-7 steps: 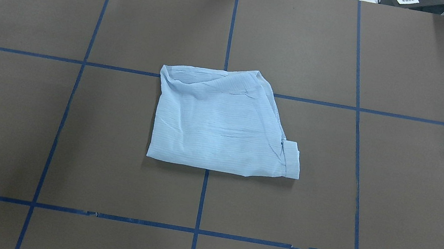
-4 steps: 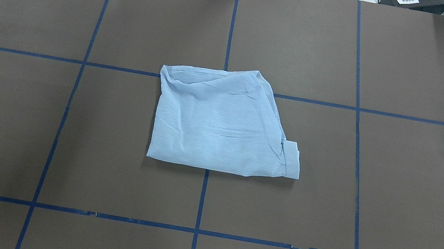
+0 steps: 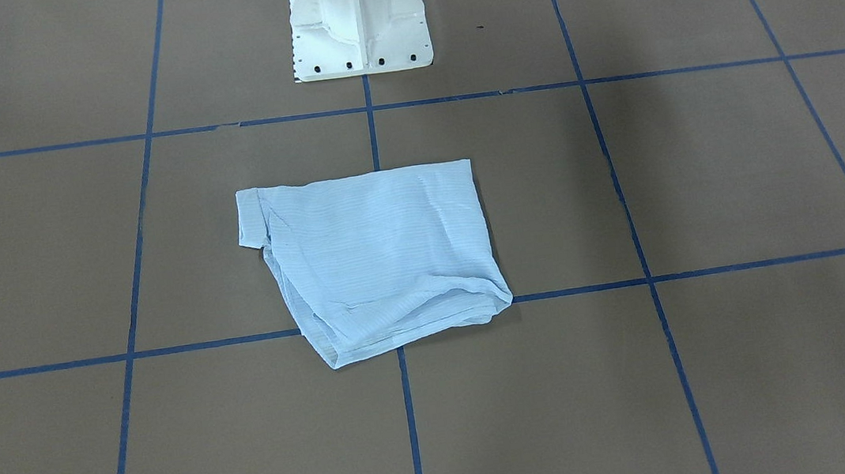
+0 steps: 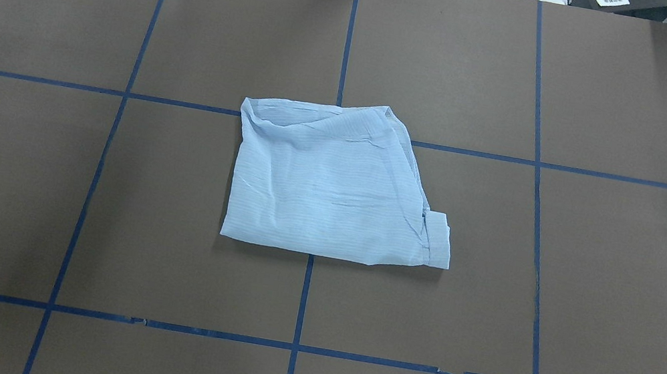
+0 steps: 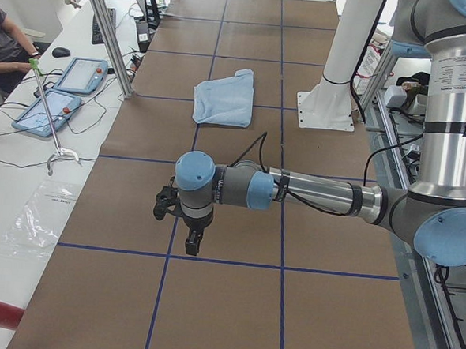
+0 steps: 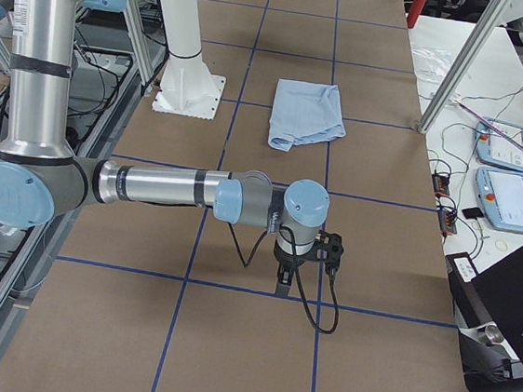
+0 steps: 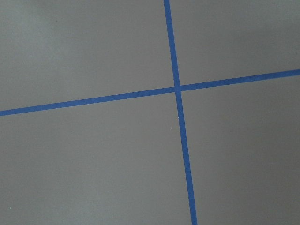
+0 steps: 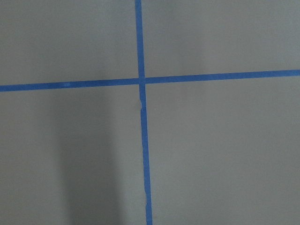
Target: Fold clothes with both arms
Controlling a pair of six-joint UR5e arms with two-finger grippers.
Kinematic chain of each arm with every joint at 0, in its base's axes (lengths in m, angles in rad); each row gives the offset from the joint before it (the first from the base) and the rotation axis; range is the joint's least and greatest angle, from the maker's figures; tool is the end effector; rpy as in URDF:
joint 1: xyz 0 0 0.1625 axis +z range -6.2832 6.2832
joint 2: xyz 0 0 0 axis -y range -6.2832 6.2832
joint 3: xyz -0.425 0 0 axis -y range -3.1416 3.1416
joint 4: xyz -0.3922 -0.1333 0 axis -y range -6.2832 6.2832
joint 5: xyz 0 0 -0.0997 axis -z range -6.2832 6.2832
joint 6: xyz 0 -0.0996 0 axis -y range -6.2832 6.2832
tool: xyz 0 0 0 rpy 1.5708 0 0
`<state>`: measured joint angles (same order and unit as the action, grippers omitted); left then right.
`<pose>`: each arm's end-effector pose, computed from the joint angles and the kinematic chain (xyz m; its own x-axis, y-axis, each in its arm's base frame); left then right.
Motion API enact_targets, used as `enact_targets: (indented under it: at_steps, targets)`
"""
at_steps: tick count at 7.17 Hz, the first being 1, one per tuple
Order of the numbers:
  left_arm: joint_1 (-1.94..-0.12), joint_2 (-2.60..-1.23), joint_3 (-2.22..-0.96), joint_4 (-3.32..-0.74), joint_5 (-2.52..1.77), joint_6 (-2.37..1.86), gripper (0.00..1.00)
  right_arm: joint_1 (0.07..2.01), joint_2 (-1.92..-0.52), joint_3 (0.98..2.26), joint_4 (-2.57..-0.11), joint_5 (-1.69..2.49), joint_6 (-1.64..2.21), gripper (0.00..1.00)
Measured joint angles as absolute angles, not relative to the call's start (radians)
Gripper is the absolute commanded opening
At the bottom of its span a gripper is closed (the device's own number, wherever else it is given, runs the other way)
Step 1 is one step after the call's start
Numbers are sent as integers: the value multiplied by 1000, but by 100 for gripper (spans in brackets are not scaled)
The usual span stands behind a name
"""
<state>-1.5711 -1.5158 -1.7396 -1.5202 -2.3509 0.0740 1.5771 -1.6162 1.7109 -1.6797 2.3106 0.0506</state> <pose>-0.0634 -0.4703 0.6067 0.7089 0.1179 -0.6954 -0.0523 0.9920 0.1149 0.0691 -0.4694 0.6249 0.7373 0.0648 0.6725 -0.0437 0.9979 -0.0483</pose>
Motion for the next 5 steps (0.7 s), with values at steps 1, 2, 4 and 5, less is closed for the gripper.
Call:
enact_targets:
  at_steps: [1, 2, 4, 5]
  targets:
    - [-1571, -1516, -1739, -1521, -2357, 73, 100, 1577, -1616, 1711, -1680, 2310, 51, 100]
    - [-1571, -1516, -1739, -1521, -2359, 73, 100, 1577, -1616, 1710, -1680, 2310, 51, 100]
    - [-1571, -1516, -1739, -1521, -2360, 72, 100, 1578, -1616, 1710, -1680, 2310, 51, 100]
    - [-1571, -1516, -1739, -1521, -2359, 72, 100, 1578, -1616, 1710, -1680, 2310, 51, 100]
